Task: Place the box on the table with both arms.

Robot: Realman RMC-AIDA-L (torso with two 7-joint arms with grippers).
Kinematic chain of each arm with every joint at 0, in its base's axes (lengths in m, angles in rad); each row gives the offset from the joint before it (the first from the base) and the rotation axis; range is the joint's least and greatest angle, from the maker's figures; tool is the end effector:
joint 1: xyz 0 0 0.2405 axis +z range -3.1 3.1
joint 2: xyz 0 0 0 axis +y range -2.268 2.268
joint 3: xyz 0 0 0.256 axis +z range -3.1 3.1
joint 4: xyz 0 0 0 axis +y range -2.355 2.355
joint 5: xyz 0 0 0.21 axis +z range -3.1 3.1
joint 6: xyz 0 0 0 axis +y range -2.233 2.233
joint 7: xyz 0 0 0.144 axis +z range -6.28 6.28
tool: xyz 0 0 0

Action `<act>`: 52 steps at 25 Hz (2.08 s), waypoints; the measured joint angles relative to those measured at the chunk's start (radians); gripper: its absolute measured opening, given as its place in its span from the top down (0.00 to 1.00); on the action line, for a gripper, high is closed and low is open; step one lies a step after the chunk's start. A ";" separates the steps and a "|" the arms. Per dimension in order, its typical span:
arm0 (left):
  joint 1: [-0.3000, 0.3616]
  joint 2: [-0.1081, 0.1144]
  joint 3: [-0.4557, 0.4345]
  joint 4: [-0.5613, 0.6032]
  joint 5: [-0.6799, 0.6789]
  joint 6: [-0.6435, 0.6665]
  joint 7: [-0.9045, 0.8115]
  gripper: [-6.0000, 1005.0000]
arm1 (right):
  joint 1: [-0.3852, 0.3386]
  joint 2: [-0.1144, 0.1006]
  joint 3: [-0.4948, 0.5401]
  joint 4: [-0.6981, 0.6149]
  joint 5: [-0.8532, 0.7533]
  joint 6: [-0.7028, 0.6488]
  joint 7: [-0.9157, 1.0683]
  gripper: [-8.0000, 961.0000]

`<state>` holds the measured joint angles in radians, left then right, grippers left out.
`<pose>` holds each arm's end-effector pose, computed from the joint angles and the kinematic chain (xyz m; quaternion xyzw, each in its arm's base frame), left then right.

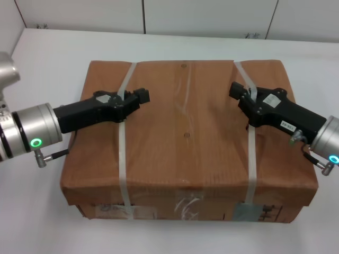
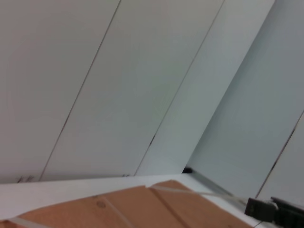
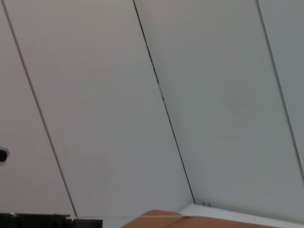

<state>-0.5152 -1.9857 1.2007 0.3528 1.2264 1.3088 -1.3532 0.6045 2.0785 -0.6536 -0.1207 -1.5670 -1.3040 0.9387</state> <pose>-0.2666 0.3441 -0.0185 -0.8611 -0.3274 -0.3485 0.1728 0.2637 0.3386 -0.0563 -0.8590 0.2639 0.3587 0.2526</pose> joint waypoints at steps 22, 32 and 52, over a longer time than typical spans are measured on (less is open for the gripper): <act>-0.051 -0.053 0.006 -0.009 0.102 -0.277 0.045 0.89 | 0.131 0.000 -0.045 0.113 -0.012 0.291 0.000 0.95; -0.111 -0.060 0.011 -0.105 0.103 -0.399 0.131 0.89 | 0.199 0.000 -0.036 0.178 -0.056 0.421 0.008 0.95; -0.099 -0.063 0.011 -0.137 0.109 -0.447 0.135 0.88 | 0.149 0.000 0.004 0.173 -0.045 0.466 0.075 0.75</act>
<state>-0.6139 -2.0489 1.2122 0.2163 1.3351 0.8615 -1.2183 0.7537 2.0784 -0.6498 0.0523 -1.6121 -0.8381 1.0138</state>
